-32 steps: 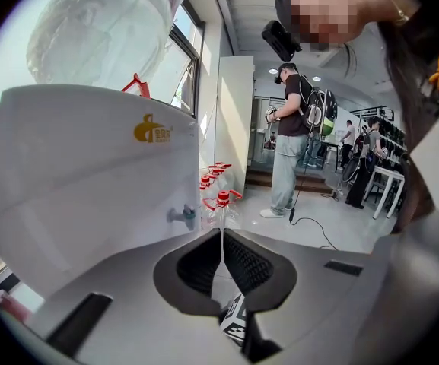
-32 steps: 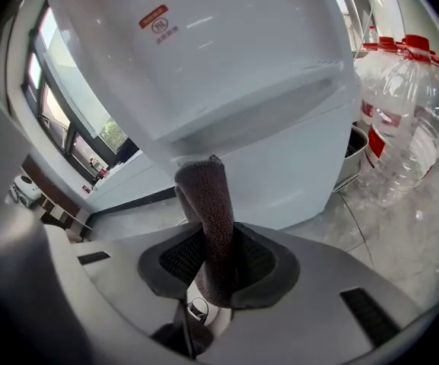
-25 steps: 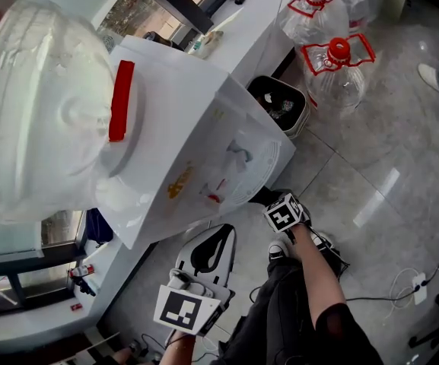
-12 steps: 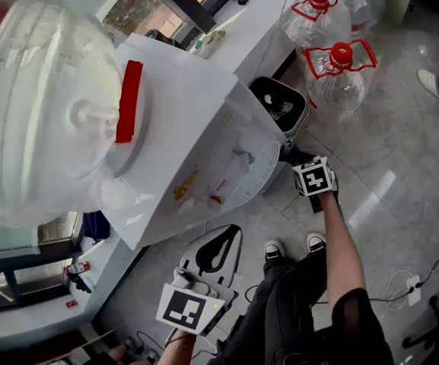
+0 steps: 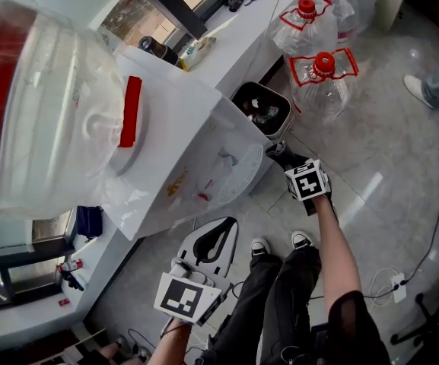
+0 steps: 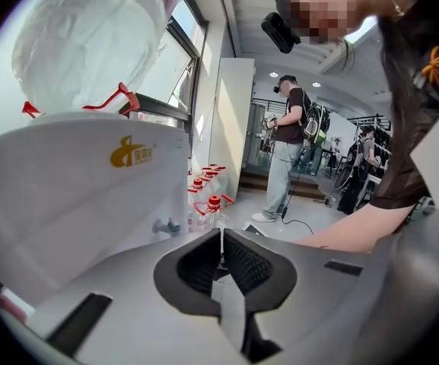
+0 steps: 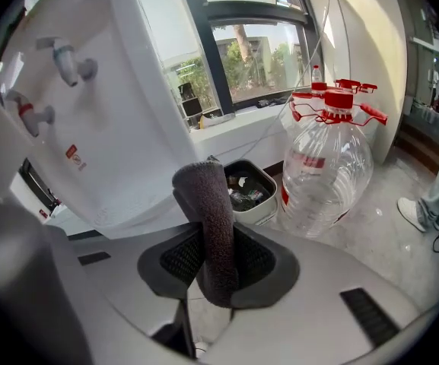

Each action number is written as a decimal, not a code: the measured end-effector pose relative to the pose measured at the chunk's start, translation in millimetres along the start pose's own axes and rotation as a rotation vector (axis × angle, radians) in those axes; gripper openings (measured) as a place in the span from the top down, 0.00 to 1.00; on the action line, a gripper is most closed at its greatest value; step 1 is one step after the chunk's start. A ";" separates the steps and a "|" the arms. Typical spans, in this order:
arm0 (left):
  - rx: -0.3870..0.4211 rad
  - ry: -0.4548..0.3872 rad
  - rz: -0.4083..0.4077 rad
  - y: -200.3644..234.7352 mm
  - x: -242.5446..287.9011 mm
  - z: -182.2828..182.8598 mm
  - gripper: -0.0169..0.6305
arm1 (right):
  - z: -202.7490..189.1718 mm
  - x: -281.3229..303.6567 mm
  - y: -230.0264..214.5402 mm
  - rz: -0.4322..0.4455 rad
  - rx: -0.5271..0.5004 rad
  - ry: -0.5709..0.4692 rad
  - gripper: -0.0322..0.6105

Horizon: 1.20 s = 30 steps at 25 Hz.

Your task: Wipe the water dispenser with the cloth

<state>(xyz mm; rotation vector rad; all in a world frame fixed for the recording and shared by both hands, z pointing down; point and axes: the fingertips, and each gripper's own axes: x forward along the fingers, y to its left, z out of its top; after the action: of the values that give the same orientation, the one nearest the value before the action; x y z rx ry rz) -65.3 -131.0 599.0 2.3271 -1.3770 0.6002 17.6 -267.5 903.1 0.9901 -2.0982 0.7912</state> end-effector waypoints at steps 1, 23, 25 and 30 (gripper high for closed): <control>0.000 0.001 -0.003 -3.6 -1.4 3.0 0.94 | 2.2 -8.0 3.5 0.009 -0.006 -0.006 0.78; -0.068 -0.091 0.210 -47.2 -117.2 104.4 0.94 | 93.5 -313.4 76.0 0.241 -0.102 -0.158 0.79; -0.080 -0.096 0.233 -54.6 -138.1 107.7 0.94 | 96.8 -341.8 86.5 0.249 -0.108 -0.164 0.79; -0.163 -0.107 0.287 -62.7 -183.1 95.8 0.94 | 114.6 -385.9 121.3 0.282 -0.154 -0.182 0.79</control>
<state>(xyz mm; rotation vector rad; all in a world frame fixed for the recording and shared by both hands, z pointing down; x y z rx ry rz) -72.4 -18.4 414.9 2.0763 -1.7572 0.4280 68.5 -132.2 508.3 0.7151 -2.4520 0.6817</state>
